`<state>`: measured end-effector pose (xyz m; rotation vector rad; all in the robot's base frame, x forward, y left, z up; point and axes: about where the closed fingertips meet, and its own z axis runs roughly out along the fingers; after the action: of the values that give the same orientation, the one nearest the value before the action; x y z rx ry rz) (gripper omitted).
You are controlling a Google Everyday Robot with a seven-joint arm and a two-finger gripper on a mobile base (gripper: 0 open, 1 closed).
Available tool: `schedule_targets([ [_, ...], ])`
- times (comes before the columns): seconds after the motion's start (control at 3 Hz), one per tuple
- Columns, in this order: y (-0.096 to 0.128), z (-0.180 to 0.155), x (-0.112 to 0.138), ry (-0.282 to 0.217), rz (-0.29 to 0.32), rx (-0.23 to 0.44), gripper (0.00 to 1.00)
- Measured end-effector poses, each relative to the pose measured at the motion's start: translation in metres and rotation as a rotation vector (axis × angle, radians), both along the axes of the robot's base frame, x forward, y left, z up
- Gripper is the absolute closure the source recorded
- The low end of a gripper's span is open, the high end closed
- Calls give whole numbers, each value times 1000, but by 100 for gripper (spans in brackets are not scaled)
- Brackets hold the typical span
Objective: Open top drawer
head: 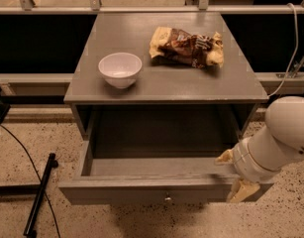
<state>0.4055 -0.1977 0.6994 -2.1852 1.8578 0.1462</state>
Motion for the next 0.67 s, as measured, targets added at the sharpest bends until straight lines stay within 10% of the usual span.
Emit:
schedule_targets([
  [0.33,-7,18,-7,-22,-10,9,30],
  [0.67,-8,28,15,-64,-7,30,47],
])
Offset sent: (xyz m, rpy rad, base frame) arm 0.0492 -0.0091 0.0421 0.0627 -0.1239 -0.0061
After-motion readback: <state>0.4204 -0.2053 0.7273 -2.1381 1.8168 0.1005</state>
